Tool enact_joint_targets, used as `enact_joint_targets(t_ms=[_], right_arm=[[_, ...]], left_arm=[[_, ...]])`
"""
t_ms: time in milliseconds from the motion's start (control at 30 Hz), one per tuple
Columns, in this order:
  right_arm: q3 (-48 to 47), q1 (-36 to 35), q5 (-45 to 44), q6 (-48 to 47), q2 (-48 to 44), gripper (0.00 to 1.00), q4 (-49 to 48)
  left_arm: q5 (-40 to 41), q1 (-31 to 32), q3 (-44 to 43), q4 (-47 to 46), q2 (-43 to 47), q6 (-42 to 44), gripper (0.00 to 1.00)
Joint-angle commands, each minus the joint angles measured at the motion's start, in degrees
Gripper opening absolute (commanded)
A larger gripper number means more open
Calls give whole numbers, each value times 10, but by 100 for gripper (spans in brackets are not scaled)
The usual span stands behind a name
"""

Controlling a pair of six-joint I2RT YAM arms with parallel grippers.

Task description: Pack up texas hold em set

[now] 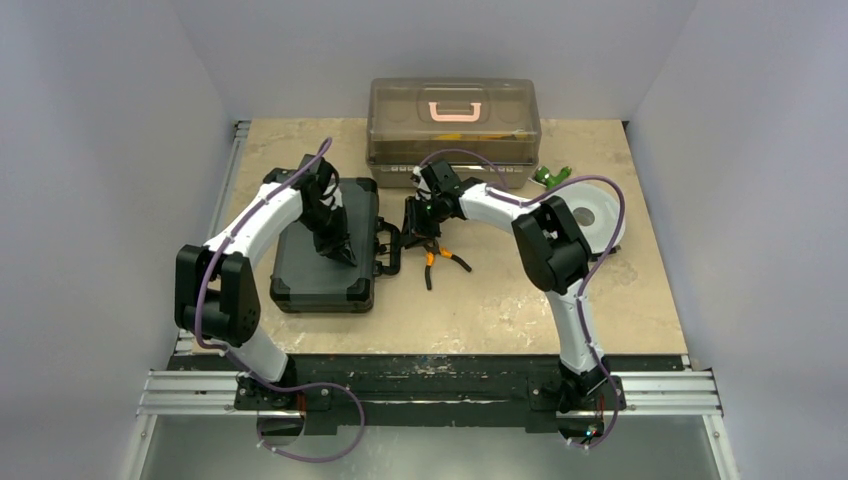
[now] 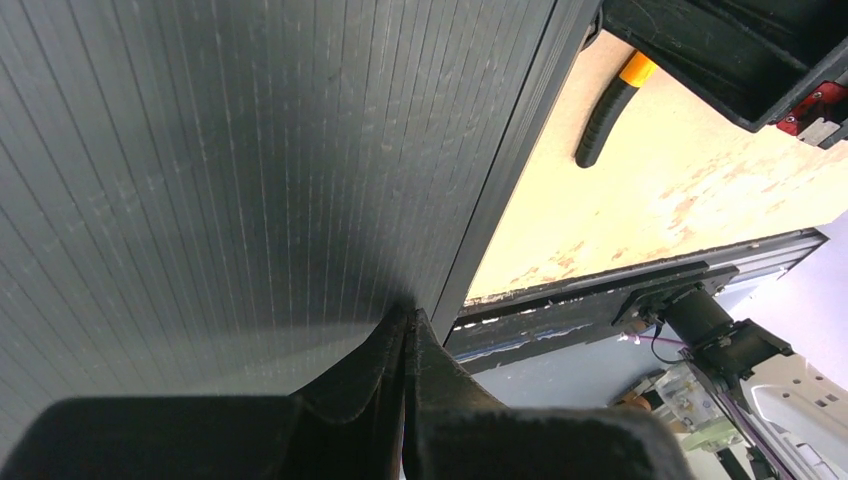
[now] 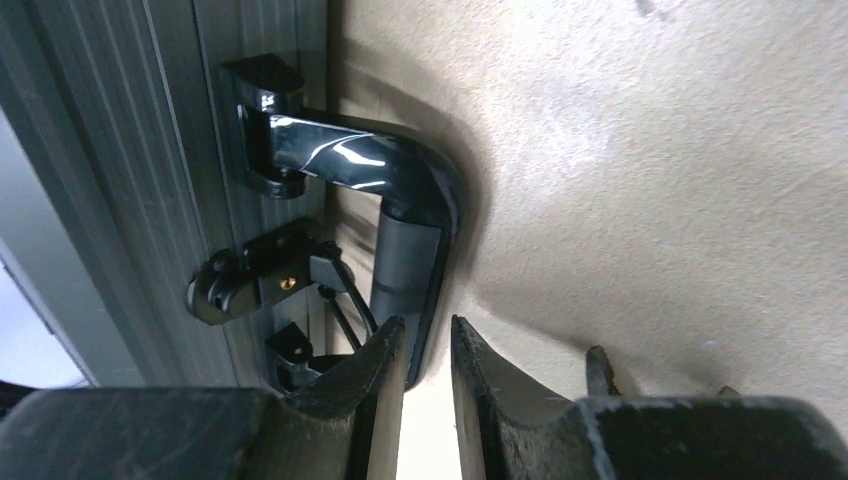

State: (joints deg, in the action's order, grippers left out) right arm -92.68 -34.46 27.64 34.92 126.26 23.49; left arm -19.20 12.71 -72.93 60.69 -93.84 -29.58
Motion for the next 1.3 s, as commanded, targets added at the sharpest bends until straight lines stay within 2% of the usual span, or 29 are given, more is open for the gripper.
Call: enact_joint_targets(t_ms=[0, 333, 567, 833, 933, 1033, 1200, 1267], right_arm=[[-5, 2, 50, 15, -11, 23, -45], [30, -1, 146, 104, -17, 23, -194], [28, -8, 168, 127, -14, 22, -231], [30, -18, 171, 126, -10, 22, -225], [68, -15, 179, 163, -37, 22, -294], [73, -12, 202, 204, -23, 23, -336], [101, -18, 240, 374, 20, 24, -539], [107, -18, 244, 400, 16, 23, -574]], left_arm=[[68, 1, 31, -11, -42, 13, 0], [72, -1, 30, -8, -40, 22, 0], [75, -3, 23, -2, -39, 30, 0], [73, -3, 21, -4, -40, 29, 0], [70, -3, 19, -3, -41, 29, 0], [69, -3, 20, -3, -41, 29, 0], [67, -3, 17, -1, -42, 30, 0], [68, -3, 15, 0, -41, 30, 0]])
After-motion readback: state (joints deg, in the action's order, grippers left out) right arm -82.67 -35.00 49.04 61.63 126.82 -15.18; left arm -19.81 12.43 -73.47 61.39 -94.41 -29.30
